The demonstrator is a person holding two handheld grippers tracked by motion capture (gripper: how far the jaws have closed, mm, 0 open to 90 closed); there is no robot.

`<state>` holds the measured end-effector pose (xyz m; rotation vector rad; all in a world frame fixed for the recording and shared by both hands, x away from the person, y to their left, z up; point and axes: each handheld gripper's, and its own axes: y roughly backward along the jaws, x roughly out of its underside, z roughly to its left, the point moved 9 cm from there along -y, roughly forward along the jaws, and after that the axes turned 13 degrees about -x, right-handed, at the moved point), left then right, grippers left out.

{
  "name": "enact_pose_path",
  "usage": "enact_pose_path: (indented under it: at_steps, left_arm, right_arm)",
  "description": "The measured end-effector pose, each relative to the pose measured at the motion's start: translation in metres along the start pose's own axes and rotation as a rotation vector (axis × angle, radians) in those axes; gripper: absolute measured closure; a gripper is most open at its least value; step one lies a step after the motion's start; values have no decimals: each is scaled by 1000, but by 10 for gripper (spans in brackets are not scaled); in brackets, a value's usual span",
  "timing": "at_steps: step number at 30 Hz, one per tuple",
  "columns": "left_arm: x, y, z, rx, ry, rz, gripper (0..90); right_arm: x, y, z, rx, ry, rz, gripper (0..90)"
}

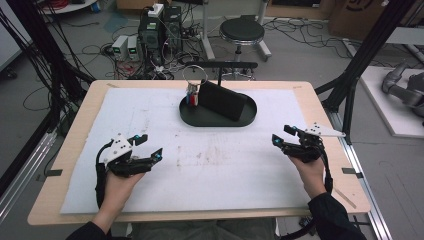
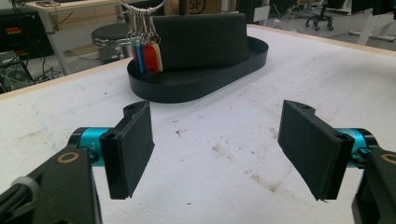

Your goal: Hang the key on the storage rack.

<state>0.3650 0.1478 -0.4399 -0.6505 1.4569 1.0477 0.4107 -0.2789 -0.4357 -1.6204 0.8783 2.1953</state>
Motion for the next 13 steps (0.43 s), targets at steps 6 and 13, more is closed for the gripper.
enact_pose_path:
  at_steps: [6, 13]
  left_arm:
    - [1, 0, 3, -13, -10, 2, 265]
    - [0, -2, 5, -23, -3, 3, 265]
  right_arm:
    - [0, -1, -1, -4, -4, -1, 292]
    - [1, -1, -1, -11, -8, -2, 292]
